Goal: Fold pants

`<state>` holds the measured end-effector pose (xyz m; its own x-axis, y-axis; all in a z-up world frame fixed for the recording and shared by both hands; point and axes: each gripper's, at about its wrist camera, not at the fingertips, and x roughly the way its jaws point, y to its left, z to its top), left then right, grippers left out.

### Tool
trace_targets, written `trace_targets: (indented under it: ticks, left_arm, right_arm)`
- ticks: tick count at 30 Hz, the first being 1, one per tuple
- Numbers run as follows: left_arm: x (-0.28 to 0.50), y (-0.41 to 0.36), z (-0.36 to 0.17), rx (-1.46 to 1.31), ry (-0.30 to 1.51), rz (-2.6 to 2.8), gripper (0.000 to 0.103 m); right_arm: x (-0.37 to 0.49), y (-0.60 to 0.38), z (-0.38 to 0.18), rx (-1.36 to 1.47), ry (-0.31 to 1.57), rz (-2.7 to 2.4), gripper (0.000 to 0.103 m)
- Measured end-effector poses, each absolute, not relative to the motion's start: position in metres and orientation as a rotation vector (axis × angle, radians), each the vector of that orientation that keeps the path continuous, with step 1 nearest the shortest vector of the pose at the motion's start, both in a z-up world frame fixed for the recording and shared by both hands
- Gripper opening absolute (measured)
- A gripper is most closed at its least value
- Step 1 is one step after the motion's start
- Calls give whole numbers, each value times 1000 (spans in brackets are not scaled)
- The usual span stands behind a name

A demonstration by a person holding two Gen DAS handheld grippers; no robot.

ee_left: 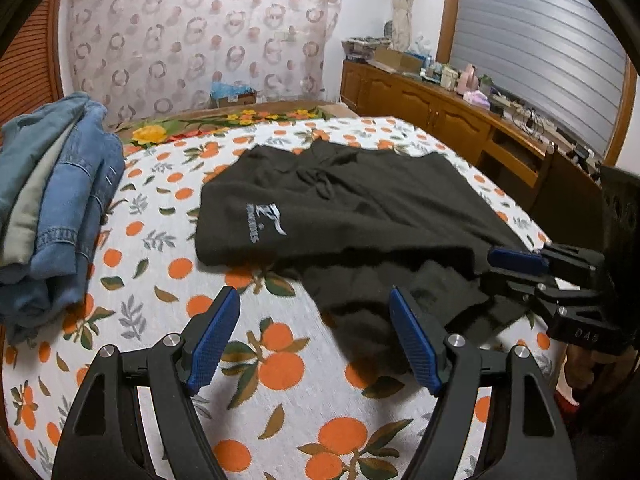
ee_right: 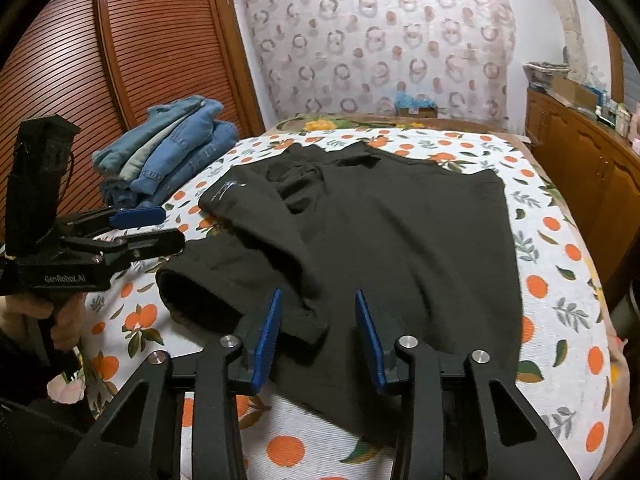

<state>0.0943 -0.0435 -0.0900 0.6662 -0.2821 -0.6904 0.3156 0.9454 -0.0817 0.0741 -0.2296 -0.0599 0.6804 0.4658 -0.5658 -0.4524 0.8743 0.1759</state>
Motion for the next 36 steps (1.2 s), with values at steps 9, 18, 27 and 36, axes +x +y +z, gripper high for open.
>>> trace_targets:
  ticks: [9, 18, 27, 36]
  left_arm:
    - [94, -48, -99, 58, 806, -343, 78]
    - [92, -52, -93, 55, 780, -358, 78]
    - [90, -61, -83, 57, 760, -386, 78]
    - [91, -69, -79, 64, 760, -405, 78]
  right_arm:
    - [81, -222, -61, 9, 678, 541, 11]
    - [63, -235, -41, 0, 559, 513, 5]
    - [26, -250, -14, -28, 439, 470, 4]
    - [3, -264, -7, -34, 415, 442, 4]
